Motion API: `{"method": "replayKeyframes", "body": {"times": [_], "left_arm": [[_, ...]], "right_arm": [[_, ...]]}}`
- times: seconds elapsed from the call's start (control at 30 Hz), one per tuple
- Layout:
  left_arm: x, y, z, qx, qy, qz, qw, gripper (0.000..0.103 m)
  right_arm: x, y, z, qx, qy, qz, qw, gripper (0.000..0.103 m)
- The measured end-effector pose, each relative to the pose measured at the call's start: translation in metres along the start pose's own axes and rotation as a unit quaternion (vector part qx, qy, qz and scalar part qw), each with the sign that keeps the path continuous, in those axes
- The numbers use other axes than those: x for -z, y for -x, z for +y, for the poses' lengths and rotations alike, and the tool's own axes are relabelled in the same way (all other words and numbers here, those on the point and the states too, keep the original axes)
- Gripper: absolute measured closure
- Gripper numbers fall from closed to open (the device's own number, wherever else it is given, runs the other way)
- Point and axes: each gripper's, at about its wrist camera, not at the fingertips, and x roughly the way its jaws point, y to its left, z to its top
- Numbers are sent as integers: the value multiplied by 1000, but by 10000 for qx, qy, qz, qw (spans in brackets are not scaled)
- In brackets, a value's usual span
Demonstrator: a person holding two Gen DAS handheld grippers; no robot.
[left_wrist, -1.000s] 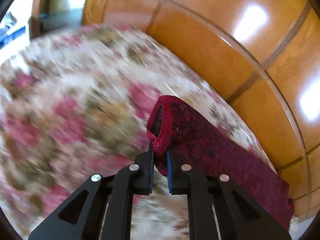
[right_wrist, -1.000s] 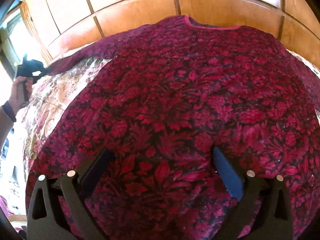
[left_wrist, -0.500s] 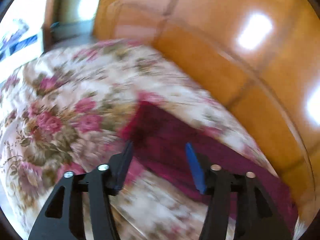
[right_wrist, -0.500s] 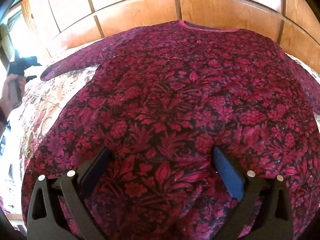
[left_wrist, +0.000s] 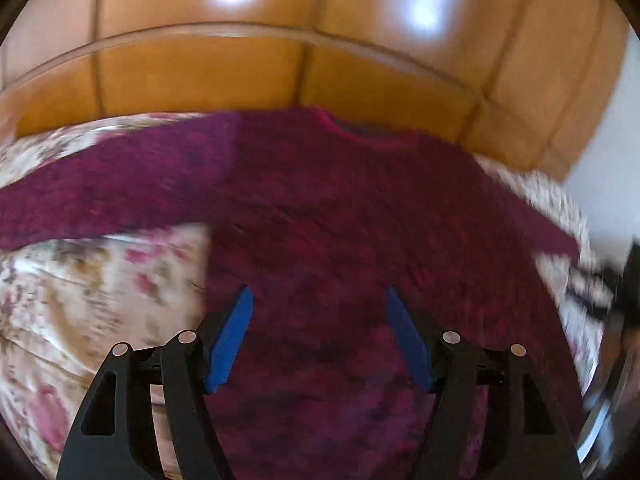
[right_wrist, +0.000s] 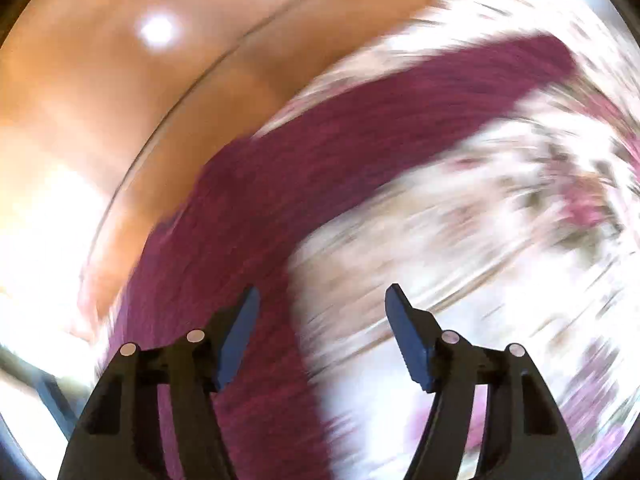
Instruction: Fold small clothes
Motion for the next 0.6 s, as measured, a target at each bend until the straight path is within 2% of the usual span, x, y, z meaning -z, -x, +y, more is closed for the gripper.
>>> {"method": "replayKeyframes", "body": {"times": [0.13,0.2,0.3,0.37,0.43,0.47,0.5,0.6], "left_arm": [[14,-23,1,-157,-64,306,9994,35],[21,-27,5,-99,-38,303,9995,34],[22,-29,7,-93,-45,285,9995,29],[22,-32,7,-139,-101,278,9995,26],[28,-32,0,-171,-163,278,9993,24],[27,-32,0,-171,-162,276,9993,24],[26,-32,0,-161,-153,275,9994,24],[24,-31,0,-122,-122,273,9995,24]], "right_arm": [[-53,-7,-46,94,-813,-361,9960,38],[-72,-17,-59,239,-1095,-463,9926,38],[-88,-32,-68,288,-1344,-495,9893,38],[-95,-38,-66,383,-1283,-527,9896,41],[-104,-45,-61,657,-1091,-501,9906,51],[-105,-45,-57,913,-918,-510,9903,72],[-107,-43,-57,1037,-812,-523,9899,85],[-107,-29,-64,1405,-451,-759,9861,91]]}}
